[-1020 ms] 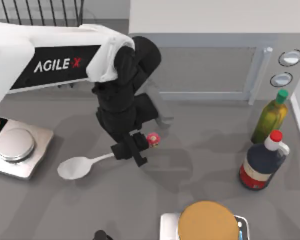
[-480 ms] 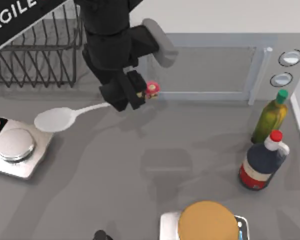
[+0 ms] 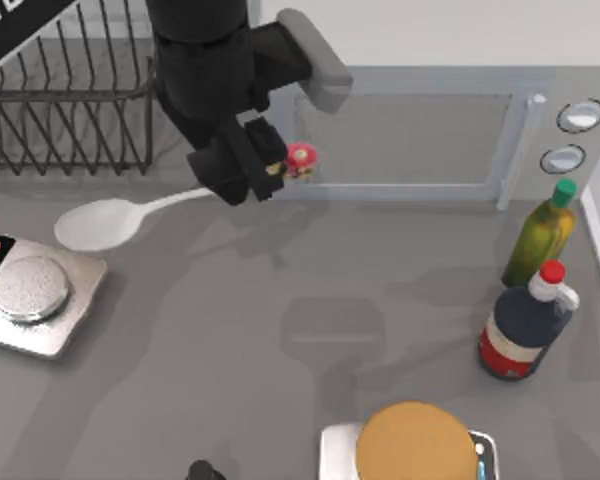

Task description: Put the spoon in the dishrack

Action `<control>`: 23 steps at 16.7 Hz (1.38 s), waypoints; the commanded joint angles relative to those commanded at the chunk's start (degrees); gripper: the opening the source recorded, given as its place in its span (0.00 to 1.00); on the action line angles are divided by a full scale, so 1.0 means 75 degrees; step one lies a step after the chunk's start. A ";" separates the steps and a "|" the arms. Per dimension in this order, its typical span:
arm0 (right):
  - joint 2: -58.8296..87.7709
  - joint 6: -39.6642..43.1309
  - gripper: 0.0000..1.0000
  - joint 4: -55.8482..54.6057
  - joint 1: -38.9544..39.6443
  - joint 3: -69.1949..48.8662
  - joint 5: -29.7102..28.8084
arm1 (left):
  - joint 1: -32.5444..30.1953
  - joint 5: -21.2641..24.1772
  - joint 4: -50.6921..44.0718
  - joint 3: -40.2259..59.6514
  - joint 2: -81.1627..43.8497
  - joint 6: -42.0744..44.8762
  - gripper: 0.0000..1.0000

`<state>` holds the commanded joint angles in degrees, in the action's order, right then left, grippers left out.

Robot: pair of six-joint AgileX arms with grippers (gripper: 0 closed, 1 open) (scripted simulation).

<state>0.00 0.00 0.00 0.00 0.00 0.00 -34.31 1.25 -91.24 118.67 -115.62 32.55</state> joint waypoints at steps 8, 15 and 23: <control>0.0000 0.0000 1.00 0.0000 0.0000 0.0000 0.0000 | 0.1464 0.0408 0.2546 -0.1720 0.2075 -0.1078 0.00; 0.0000 0.0000 1.00 0.0000 0.0000 0.0000 0.0000 | 0.3796 0.0945 0.6608 -0.4671 0.5342 -0.2750 0.00; 0.0000 0.0000 1.00 0.0000 0.0000 0.0000 0.0000 | 0.5844 0.1389 1.0278 -0.7183 0.8453 -0.4165 0.00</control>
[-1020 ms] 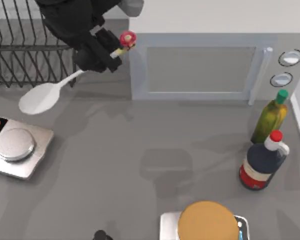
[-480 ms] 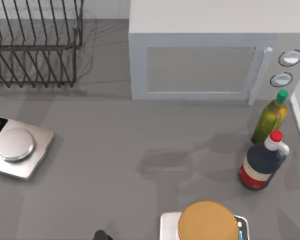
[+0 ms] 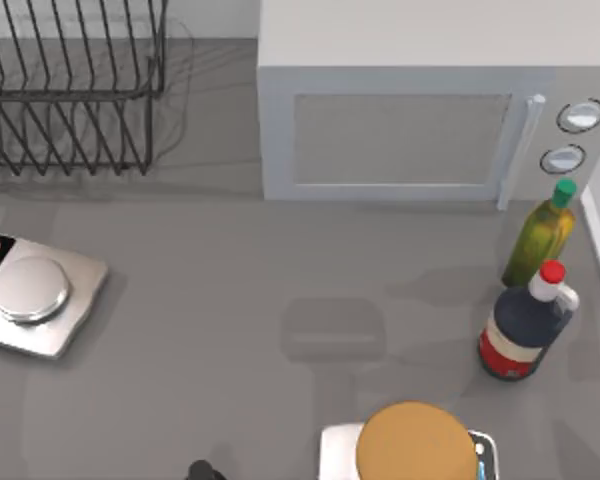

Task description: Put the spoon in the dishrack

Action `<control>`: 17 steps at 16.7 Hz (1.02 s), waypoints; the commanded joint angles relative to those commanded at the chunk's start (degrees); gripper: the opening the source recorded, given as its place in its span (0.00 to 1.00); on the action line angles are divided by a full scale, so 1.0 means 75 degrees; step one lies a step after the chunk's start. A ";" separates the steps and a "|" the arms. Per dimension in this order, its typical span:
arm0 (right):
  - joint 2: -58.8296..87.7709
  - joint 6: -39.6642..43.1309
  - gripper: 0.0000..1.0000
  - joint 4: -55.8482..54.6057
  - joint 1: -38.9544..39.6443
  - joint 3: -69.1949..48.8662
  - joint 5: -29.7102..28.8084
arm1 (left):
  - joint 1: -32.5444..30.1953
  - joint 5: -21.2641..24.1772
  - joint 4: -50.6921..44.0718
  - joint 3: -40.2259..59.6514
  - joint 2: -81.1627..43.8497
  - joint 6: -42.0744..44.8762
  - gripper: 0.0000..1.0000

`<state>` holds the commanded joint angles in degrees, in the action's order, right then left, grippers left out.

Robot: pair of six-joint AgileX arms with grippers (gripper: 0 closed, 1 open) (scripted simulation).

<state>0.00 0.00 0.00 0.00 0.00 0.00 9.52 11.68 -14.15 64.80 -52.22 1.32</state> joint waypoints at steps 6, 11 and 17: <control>0.0000 0.0000 1.00 0.0000 0.0000 0.0000 0.0000 | 0.0087 0.0015 0.0149 -0.0105 0.0140 -0.0056 0.00; 0.0000 0.0000 1.00 0.0000 0.0000 0.0000 0.0000 | 0.0006 -0.0053 0.0987 -0.0133 -0.0681 -0.0060 0.00; 0.0000 0.0000 1.00 0.0000 0.0000 0.0000 0.0000 | -0.0278 -0.0341 0.4210 -0.0590 -0.3458 -0.0036 0.00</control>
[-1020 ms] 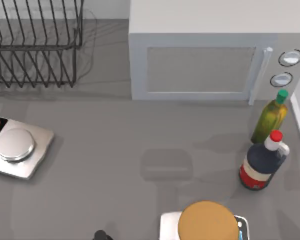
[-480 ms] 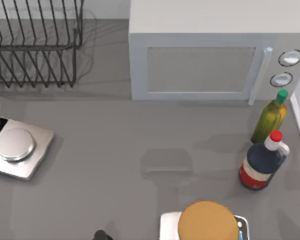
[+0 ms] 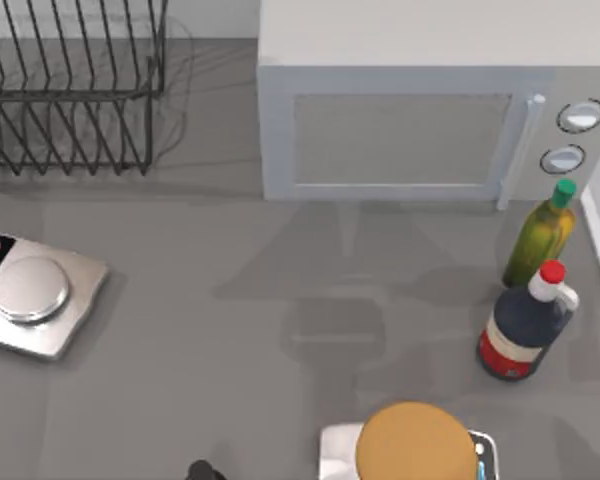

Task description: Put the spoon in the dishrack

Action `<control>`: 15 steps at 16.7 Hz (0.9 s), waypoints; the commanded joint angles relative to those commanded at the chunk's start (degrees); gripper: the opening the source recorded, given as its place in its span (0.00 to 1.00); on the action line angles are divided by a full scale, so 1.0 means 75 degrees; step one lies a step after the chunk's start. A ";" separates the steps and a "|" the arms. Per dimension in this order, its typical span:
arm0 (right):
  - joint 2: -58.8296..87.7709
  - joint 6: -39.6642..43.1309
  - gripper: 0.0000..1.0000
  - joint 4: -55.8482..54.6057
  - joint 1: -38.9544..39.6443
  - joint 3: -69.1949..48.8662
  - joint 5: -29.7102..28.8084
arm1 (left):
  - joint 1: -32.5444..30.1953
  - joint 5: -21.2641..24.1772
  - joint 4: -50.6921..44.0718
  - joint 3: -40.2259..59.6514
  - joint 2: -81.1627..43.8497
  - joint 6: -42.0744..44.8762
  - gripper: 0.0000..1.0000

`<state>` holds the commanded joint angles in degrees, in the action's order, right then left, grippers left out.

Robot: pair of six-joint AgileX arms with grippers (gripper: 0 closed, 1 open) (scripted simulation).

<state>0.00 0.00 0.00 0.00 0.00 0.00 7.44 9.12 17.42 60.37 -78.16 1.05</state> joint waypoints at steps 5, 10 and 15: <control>0.0000 0.0000 1.00 0.0000 0.0000 0.0000 0.0000 | -0.0322 -0.0258 0.2892 -0.0635 -0.2119 0.0011 0.00; 0.0000 0.0000 1.00 0.0000 0.0000 0.0000 0.0000 | -0.0482 -0.0409 0.4021 -0.0993 -0.2990 -0.0019 0.00; 0.0000 0.0000 1.00 0.0000 0.0000 0.0000 0.0000 | -0.0482 -0.0409 0.4021 -0.0993 -0.2990 -0.0019 0.08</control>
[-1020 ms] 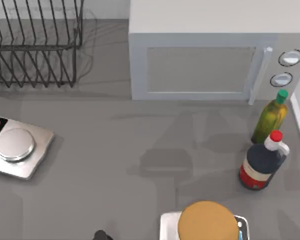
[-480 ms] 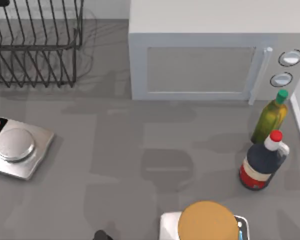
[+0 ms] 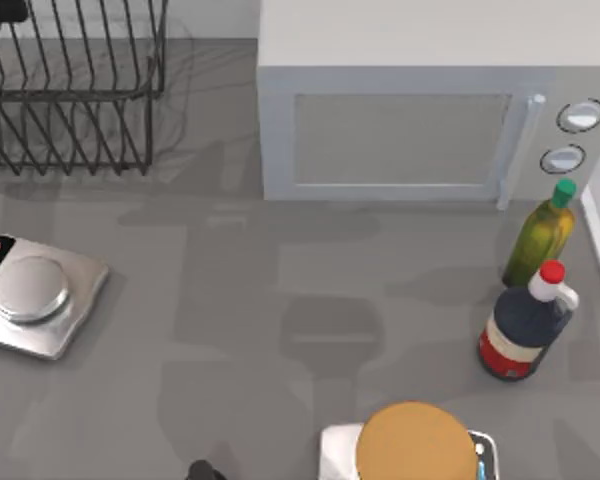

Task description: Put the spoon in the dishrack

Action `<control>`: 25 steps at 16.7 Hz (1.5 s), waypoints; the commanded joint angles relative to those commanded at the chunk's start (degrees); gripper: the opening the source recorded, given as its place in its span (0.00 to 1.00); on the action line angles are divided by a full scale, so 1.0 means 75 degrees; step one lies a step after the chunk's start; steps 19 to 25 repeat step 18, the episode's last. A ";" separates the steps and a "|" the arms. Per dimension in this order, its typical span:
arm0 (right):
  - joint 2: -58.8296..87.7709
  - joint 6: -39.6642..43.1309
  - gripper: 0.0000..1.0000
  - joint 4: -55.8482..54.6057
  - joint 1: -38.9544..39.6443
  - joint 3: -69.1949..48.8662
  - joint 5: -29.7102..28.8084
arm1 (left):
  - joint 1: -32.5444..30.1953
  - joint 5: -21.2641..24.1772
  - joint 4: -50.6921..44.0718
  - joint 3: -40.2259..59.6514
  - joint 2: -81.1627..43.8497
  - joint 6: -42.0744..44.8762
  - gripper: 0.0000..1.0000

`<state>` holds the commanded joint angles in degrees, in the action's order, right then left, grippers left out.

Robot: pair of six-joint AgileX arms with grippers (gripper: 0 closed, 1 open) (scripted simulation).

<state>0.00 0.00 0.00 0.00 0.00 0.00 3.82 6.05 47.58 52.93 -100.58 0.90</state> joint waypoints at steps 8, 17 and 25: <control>0.0000 0.0000 1.00 0.0000 0.0000 0.0000 0.0000 | 0.0000 0.0000 0.0000 0.0000 0.0000 0.0000 0.68; 0.0000 0.0000 1.00 0.0000 0.0000 0.0000 0.0000 | 0.0000 0.0000 0.0000 0.0000 0.0000 0.0000 1.00; 0.0000 0.0000 1.00 0.0000 0.0000 0.0000 0.0000 | 0.0000 0.0000 0.0000 0.0000 0.0000 0.0000 1.00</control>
